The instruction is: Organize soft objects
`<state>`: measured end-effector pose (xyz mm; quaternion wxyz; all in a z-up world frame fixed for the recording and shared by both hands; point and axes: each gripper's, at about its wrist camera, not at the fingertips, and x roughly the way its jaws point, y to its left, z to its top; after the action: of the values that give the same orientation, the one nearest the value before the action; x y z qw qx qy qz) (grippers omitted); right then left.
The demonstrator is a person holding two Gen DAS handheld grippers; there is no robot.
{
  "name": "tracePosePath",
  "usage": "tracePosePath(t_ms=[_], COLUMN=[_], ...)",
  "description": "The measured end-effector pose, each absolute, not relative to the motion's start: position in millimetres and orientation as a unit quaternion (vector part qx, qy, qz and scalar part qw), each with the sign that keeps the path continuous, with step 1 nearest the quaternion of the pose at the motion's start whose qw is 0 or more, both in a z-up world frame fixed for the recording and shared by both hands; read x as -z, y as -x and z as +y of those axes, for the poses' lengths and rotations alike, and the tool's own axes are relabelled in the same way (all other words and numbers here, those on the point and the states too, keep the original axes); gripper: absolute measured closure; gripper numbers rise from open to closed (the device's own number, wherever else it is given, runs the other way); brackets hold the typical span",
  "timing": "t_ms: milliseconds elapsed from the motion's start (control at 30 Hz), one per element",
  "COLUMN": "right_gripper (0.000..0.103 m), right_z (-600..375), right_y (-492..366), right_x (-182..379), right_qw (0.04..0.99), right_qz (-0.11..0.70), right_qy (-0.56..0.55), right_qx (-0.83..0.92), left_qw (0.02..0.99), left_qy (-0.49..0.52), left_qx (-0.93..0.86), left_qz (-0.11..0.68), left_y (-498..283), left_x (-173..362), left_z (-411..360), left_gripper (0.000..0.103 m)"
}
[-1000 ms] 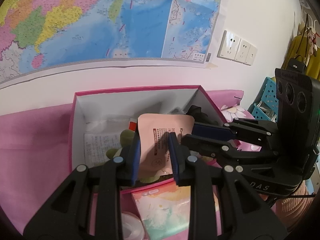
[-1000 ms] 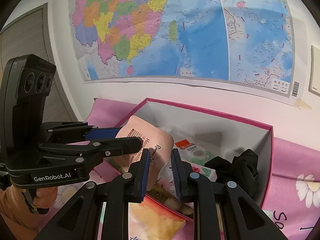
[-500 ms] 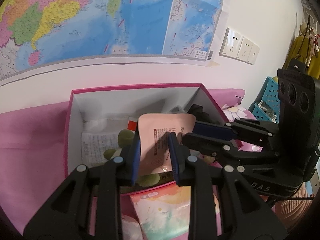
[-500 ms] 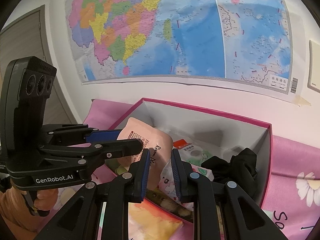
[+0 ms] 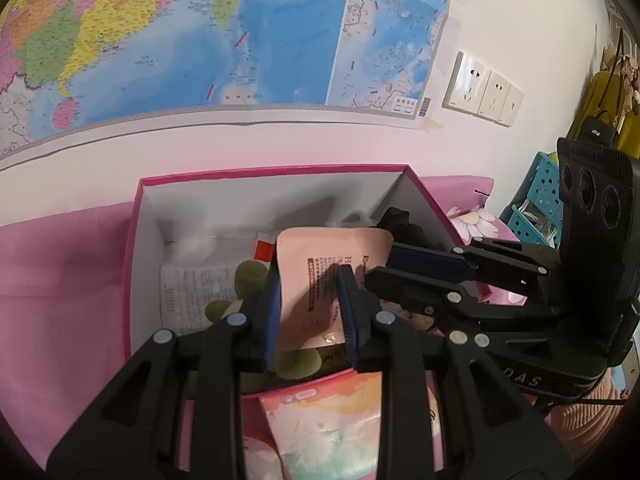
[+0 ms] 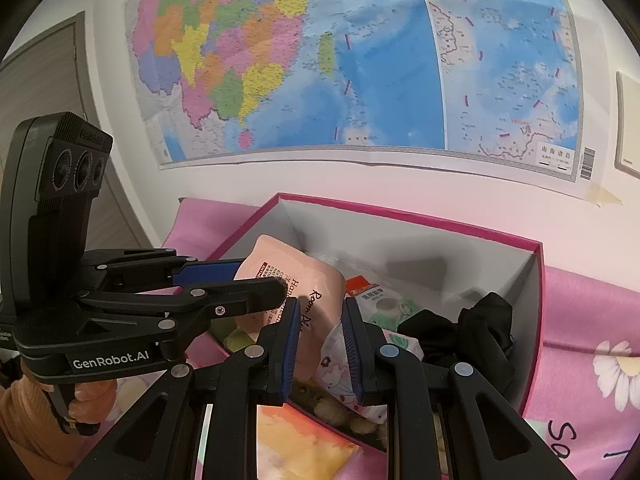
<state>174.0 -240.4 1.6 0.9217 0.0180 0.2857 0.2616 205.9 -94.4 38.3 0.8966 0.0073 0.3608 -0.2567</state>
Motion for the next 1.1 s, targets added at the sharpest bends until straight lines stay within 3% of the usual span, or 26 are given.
tracePosePath(t_ms=[1100], right_gripper=[0.082], right_z=[-241.0], right_y=[-184.2], right_x=[4.8], right_qw=[0.920], right_qz=[0.294], right_qy=[-0.020], right_qx=[-0.257], left_qw=[0.893], left_qy=[-0.006], left_qx=[0.245], left_qz=[0.378], left_y=[-214.9], left_x=[-33.1], left_z=[-101.4], left_gripper=[0.074])
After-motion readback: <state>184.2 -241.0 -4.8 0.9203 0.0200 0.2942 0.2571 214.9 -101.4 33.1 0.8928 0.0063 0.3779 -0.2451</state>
